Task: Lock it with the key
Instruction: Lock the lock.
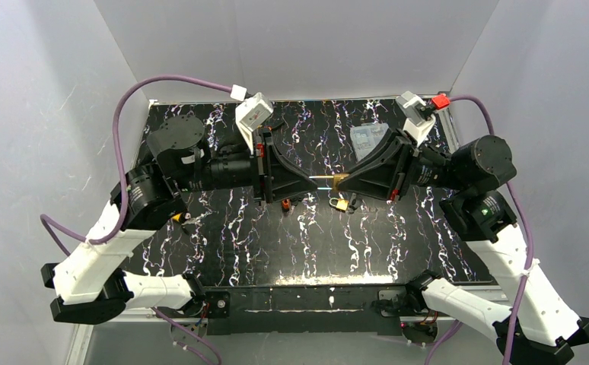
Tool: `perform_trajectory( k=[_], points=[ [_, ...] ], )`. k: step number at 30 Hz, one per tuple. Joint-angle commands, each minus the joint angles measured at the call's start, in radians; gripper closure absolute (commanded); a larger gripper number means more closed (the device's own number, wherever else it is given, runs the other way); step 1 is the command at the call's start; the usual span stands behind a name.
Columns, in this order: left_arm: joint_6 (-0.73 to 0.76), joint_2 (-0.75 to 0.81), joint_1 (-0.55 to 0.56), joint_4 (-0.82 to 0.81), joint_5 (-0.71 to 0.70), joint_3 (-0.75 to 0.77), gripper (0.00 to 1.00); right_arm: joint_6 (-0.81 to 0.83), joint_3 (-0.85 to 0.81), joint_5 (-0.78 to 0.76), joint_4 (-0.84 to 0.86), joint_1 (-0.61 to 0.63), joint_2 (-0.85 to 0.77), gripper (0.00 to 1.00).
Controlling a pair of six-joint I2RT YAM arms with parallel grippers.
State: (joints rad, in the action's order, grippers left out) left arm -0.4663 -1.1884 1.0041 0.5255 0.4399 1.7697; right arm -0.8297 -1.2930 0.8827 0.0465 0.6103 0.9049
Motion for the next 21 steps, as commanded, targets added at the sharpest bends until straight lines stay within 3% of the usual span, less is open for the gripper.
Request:
perform_trajectory(
  k=[1,5,9,11,16,21],
  points=[
    [0.017,-0.029,0.026,-0.005,-0.093,-0.02,0.82,0.018,-0.009,-0.06,0.023,0.028,0.01,0.99],
    [0.018,-0.002,0.026,-0.013,-0.111,-0.035,0.79,0.017,-0.005,-0.064,0.024,0.028,0.009,0.99],
    [0.022,0.017,0.026,-0.017,-0.124,-0.044,0.92,0.015,0.003,-0.07,0.027,0.028,0.007,0.99],
    [0.026,0.028,0.026,-0.017,-0.131,-0.051,0.93,0.017,0.005,-0.073,0.023,0.028,0.005,0.99],
    [0.043,0.055,0.026,-0.012,-0.149,-0.058,0.82,0.023,0.01,-0.073,0.01,0.028,0.0,0.99],
    [0.053,0.07,0.026,0.0,-0.18,-0.054,0.77,0.023,0.014,-0.07,0.009,0.028,0.002,0.99]
  ],
)
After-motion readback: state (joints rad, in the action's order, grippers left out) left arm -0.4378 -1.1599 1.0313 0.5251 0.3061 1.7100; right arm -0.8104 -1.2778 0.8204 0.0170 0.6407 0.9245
